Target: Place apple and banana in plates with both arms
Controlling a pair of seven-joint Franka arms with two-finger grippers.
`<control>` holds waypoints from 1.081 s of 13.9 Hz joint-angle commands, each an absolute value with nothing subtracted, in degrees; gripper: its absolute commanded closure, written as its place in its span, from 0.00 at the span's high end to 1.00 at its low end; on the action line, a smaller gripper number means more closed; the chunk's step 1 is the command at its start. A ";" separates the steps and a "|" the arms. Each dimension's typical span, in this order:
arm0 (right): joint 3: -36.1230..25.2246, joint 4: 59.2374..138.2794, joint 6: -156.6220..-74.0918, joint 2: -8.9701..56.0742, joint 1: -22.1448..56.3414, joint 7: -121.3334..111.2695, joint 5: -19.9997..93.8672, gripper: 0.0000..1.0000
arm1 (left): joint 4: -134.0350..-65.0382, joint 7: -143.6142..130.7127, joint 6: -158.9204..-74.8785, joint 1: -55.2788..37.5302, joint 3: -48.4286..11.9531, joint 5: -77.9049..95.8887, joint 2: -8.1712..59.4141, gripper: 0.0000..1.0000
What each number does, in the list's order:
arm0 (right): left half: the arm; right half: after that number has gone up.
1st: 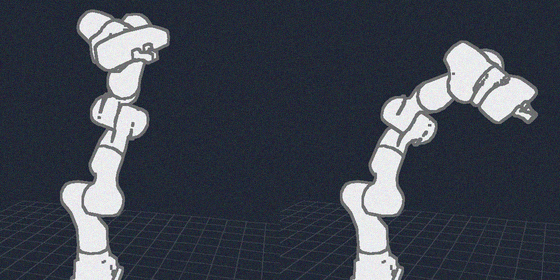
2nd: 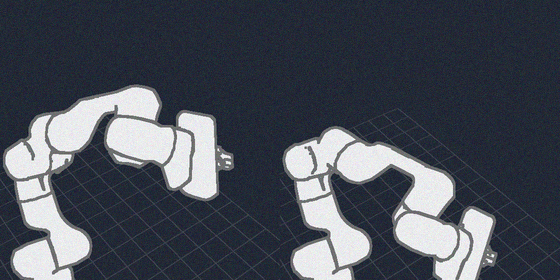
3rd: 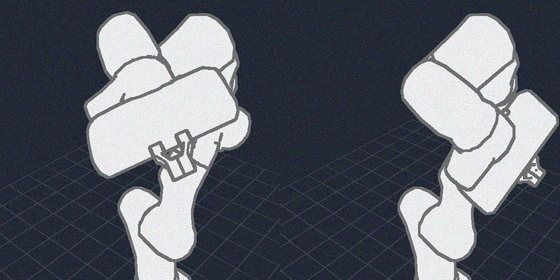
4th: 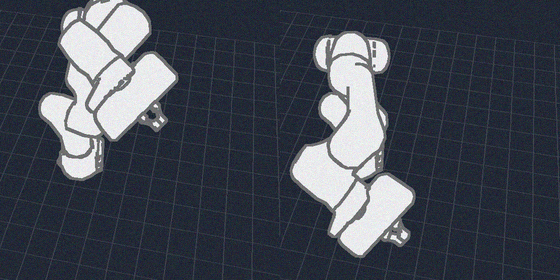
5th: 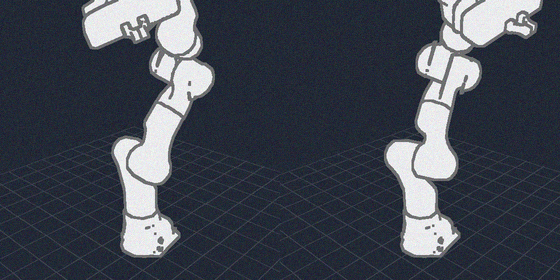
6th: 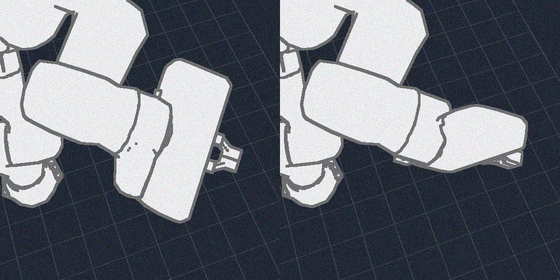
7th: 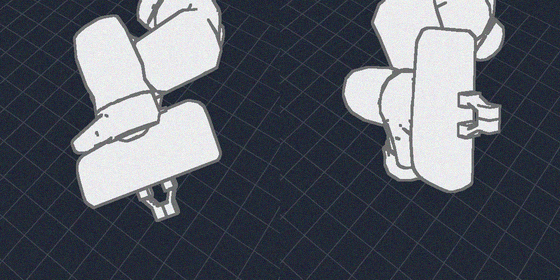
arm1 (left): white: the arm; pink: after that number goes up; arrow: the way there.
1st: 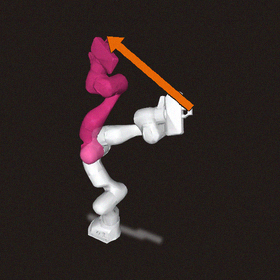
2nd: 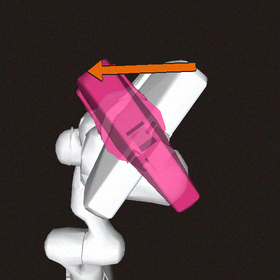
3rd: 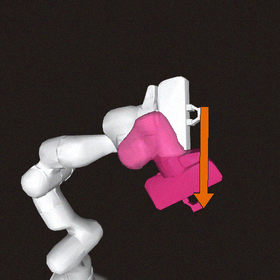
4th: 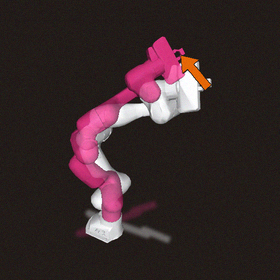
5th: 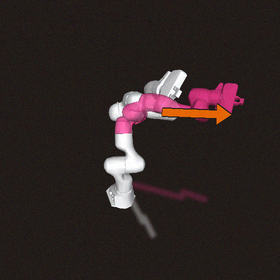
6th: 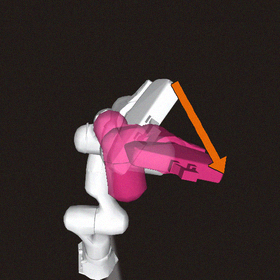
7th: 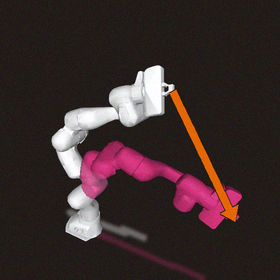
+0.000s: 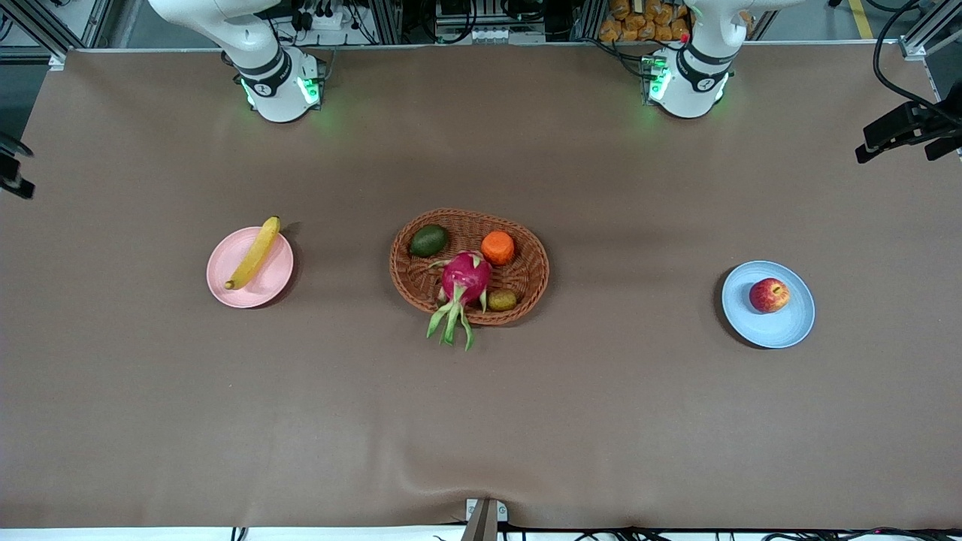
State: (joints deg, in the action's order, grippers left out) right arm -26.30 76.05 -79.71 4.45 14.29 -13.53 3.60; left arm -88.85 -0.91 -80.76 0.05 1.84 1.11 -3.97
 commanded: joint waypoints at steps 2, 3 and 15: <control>-24.35 84.90 -82.71 -3.33 15.03 -5.06 4.04 1.00 | -88.24 -1.23 -80.86 0.26 1.76 0.79 -3.78 1.00; -23.65 85.16 -82.53 -3.51 15.20 -3.27 3.69 1.00 | -88.24 -0.88 -80.86 0.44 1.76 0.79 -3.78 1.00; -14.94 89.74 -87.37 -6.68 15.21 -2.81 -1.05 1.00 | -88.24 -0.97 -80.86 -0.18 1.67 0.88 -3.69 1.00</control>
